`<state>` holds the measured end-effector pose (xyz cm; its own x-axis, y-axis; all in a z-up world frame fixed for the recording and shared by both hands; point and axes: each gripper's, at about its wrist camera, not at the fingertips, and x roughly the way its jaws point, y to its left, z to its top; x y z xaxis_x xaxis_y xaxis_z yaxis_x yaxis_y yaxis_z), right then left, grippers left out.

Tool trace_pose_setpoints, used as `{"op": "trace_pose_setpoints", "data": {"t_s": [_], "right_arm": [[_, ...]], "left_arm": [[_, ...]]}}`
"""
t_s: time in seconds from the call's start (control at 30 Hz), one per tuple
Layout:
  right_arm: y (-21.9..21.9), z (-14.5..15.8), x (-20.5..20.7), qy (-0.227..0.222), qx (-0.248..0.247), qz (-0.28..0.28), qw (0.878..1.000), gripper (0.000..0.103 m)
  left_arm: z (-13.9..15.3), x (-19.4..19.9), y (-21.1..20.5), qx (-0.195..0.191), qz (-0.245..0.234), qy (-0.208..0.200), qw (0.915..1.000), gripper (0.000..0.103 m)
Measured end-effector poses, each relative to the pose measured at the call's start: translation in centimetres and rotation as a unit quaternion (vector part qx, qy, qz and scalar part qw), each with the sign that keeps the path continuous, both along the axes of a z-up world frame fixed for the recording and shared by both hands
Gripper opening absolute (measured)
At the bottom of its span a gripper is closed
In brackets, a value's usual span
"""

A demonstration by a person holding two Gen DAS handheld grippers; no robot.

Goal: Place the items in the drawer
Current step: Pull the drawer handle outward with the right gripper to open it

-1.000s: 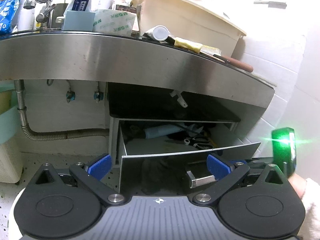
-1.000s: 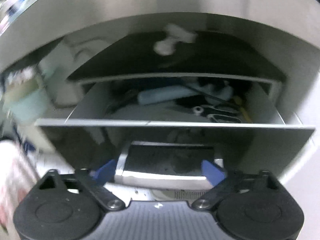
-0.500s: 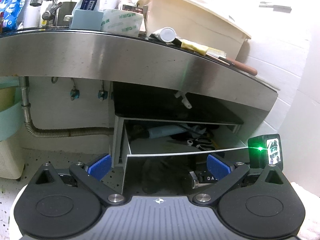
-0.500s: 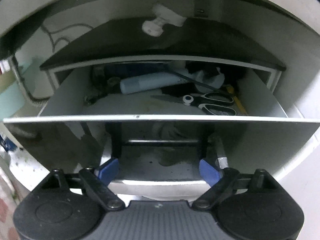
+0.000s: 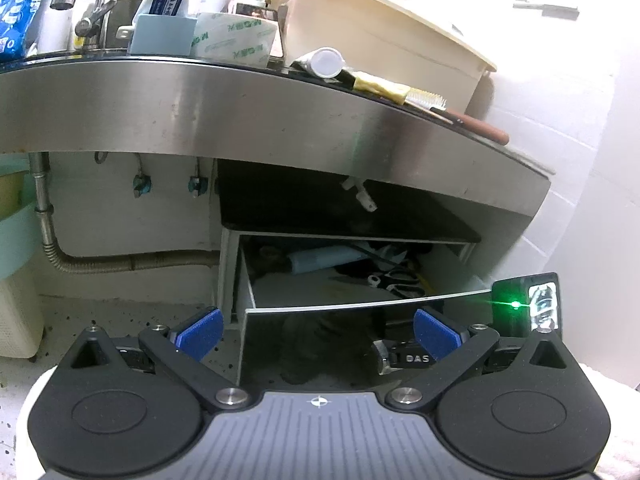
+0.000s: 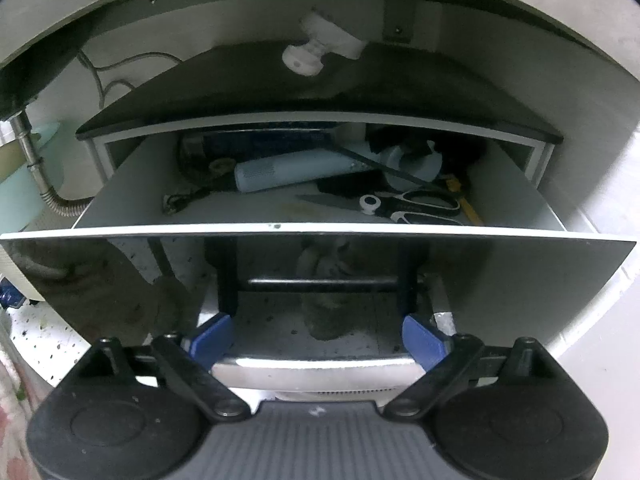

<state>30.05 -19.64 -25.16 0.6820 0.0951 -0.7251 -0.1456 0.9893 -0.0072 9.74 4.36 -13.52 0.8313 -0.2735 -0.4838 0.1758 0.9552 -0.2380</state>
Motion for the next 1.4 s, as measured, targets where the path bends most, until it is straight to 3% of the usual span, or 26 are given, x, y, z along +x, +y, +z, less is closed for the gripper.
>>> {"op": "trace_pose_setpoints", "data": {"t_s": [0.27, 0.53, 0.9, 1.4], "right_arm": [[-0.1, 0.2, -1.0, 0.008, -0.001, -0.001, 1.0, 0.092], [-0.1, 0.4, -1.9, 0.019, -0.002, -0.002, 1.0, 0.092], [-0.5, 0.3, -3.8, 0.029, -0.002, -0.001, 1.0, 0.092], [-0.6, 0.5, -5.9, 0.043, -0.005, -0.007, 0.999, 0.092]], "left_arm": [[-0.2, 0.2, 0.7, 0.006, 0.006, 0.001, 1.0, 0.103], [-0.2, 0.3, 1.0, -0.018, 0.009, 0.001, 0.9998, 0.102], [-0.4, 0.6, 0.5, 0.008, -0.012, 0.02, 0.9997, 0.102], [-1.4, 1.0, -0.7, 0.049, -0.045, 0.052, 0.9964, 0.086]]}}
